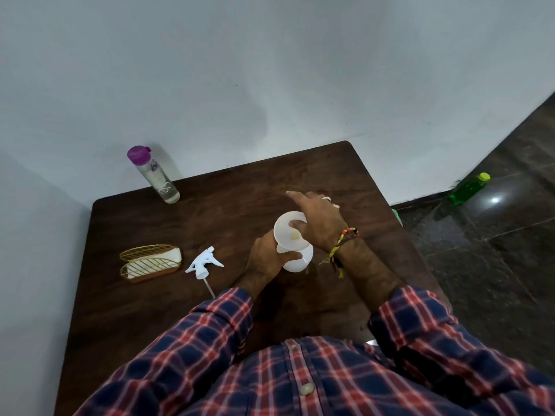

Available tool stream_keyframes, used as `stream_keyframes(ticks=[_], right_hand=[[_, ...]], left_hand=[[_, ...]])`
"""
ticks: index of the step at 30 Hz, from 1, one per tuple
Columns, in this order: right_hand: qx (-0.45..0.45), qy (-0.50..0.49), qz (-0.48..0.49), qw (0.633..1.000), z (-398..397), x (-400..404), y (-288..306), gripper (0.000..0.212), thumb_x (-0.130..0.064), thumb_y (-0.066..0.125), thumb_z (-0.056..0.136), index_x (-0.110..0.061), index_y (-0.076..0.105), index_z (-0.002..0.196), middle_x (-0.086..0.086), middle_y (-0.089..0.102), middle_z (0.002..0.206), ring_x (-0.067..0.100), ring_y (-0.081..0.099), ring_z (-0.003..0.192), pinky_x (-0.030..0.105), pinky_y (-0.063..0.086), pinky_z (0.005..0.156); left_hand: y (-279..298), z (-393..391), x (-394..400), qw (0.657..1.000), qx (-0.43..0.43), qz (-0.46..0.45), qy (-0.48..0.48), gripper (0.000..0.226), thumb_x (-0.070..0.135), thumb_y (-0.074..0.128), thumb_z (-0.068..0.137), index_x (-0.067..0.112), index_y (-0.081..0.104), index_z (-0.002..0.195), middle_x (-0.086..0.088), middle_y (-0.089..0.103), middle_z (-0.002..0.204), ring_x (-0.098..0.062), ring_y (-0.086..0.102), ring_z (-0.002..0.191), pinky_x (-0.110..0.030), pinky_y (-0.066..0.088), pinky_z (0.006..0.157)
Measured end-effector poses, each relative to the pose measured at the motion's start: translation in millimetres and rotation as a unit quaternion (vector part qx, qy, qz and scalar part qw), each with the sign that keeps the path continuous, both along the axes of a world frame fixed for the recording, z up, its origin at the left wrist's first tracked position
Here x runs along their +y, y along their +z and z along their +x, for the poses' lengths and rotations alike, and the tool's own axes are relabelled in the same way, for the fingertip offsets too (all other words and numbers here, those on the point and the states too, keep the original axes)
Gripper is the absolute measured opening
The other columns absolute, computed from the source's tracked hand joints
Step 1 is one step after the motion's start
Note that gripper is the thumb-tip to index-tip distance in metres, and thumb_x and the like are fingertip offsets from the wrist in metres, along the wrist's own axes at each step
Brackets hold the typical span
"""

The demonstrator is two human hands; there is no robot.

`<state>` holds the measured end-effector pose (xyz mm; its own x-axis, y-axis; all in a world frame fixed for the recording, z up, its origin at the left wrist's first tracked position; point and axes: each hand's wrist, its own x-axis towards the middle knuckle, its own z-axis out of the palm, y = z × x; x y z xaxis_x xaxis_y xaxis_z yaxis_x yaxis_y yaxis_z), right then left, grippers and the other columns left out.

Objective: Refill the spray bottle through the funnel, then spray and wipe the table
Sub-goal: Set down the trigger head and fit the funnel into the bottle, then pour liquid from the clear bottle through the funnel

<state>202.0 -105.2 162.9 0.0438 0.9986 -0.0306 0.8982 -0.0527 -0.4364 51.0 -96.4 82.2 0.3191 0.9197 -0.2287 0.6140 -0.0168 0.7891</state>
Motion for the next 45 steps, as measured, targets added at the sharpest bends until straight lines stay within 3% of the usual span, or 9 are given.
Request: stream_keyframes(ticks=[3, 8, 14, 17, 20, 29, 33, 38, 45], right_hand=[[0.029, -0.013, 0.064, 0.997, -5.1, -7.9, 12.3, 0.060, -0.031, 0.068, 0.087, -0.023, 0.045, 0.142, 0.009, 0.058, 0.132, 0.029, 0.054, 0.119, 0.042, 0.050, 0.098], [0.106, -0.009, 0.146, 0.984, -26.7, -17.5, 26.9, 0.039, -0.021, 0.067, 0.089, -0.014, 0.062, 0.126, 0.007, 0.066, 0.122, 0.023, 0.059, 0.113, 0.036, 0.048, 0.098], [0.138, 0.024, 0.191, 0.971, -64.6, -24.2, 32.0, 0.009, -0.014, 0.067, 0.087, -0.011, 0.074, 0.090, 0.003, 0.072, 0.089, 0.019, 0.065, 0.083, 0.038, 0.053, 0.080], [0.160, 0.030, 0.179, 0.970, -86.4, -27.7, 29.9, 0.017, -0.024, 0.069, 0.087, -0.011, 0.069, 0.076, 0.000, 0.067, 0.073, 0.016, 0.060, 0.070, 0.037, 0.051, 0.069], [0.162, 0.041, 0.149, 0.975, -107.1, -29.9, 21.8, 0.024, -0.030, 0.067, 0.089, -0.013, 0.064, 0.072, -0.002, 0.061, 0.066, 0.014, 0.055, 0.063, 0.032, 0.046, 0.061], [0.187, 0.069, 0.086, 0.976, -156.7, -22.4, -7.3, 0.012, -0.015, 0.059, 0.093, -0.012, 0.067, 0.084, -0.007, 0.060, 0.072, 0.009, 0.055, 0.068, 0.023, 0.040, 0.065], [0.186, 0.072, 0.058, 0.978, -166.4, -17.6, -21.5, 0.009, -0.008, 0.063, 0.088, -0.016, 0.066, 0.087, -0.009, 0.066, 0.080, 0.004, 0.059, 0.073, 0.009, 0.042, 0.067], [0.176, 0.048, 0.034, 0.983, -177.5, -2.1, -34.5, 0.021, -0.016, 0.071, 0.085, -0.026, 0.054, 0.079, -0.016, 0.057, 0.070, -0.004, 0.054, 0.063, 0.003, 0.038, 0.055], [0.191, 0.006, 0.035, 0.981, -194.3, 31.0, -47.6, 0.025, -0.024, 0.072, 0.084, -0.022, 0.051, 0.072, -0.014, 0.053, 0.061, -0.001, 0.050, 0.054, 0.006, 0.038, 0.051]], left_hand=[[2.4, -16.9, 1.6, 0.999, 0.027, 0.018, -0.014, 0.073, 0.040, 0.085, 0.069, 0.018, 0.054, 0.131, -0.002, 0.063, 0.130, -0.021, 0.059, 0.117, -0.031, 0.049, 0.095], [2.1, -57.8, -10.6, 0.997, 0.060, 0.014, 0.049, 0.077, 0.039, 0.083, 0.074, 0.021, 0.048, 0.140, 0.000, 0.054, 0.142, -0.020, 0.049, 0.131, -0.045, 0.047, 0.104], [2.5, -106.9, -41.9, 0.983, 0.098, 0.032, 0.155, 0.036, 0.031, 0.074, 0.085, 0.023, 0.066, 0.119, 0.002, 0.068, 0.120, -0.014, 0.061, 0.113, -0.032, 0.051, 0.095], [4.6, -130.2, -57.0, 0.966, 0.120, 0.049, 0.225, 0.022, 0.026, 0.070, 0.087, 0.021, 0.072, 0.108, 0.003, 0.073, 0.105, -0.014, 0.067, 0.098, -0.029, 0.053, 0.084], [1.5, -157.1, -64.2, 0.951, 0.142, 0.021, 0.272, 0.017, 0.021, 0.064, 0.091, 0.022, 0.070, 0.107, 0.003, 0.072, 0.106, -0.015, 0.066, 0.099, -0.028, 0.051, 0.082], [-33.8, -217.5, -59.0, 0.925, 0.182, -0.168, 0.287, 0.060, 0.030, 0.067, 0.090, 0.017, 0.043, 0.144, -0.009, 0.051, 0.143, -0.028, 0.048, 0.131, -0.041, 0.044, 0.105], [-43.9, -233.3, -40.0, 0.920, 0.251, -0.192, 0.232, 0.093, 0.028, 0.077, 0.081, 0.016, 0.020, 0.154, -0.011, 0.016, 0.162, -0.036, 0.016, 0.148, -0.050, 0.030, 0.115], [-51.4, -250.7, -22.3, 0.903, 0.290, -0.246, 0.201, 0.129, 0.033, 0.088, 0.067, 0.020, -0.005, 0.156, -0.009, -0.011, 0.163, -0.039, -0.005, 0.149, -0.062, 0.021, 0.115], [-57.3, -254.5, -0.7, 0.887, 0.291, -0.305, 0.186, 0.138, 0.028, 0.092, 0.060, 0.020, -0.009, 0.155, -0.009, -0.015, 0.162, -0.043, -0.008, 0.147, -0.066, 0.025, 0.111]])
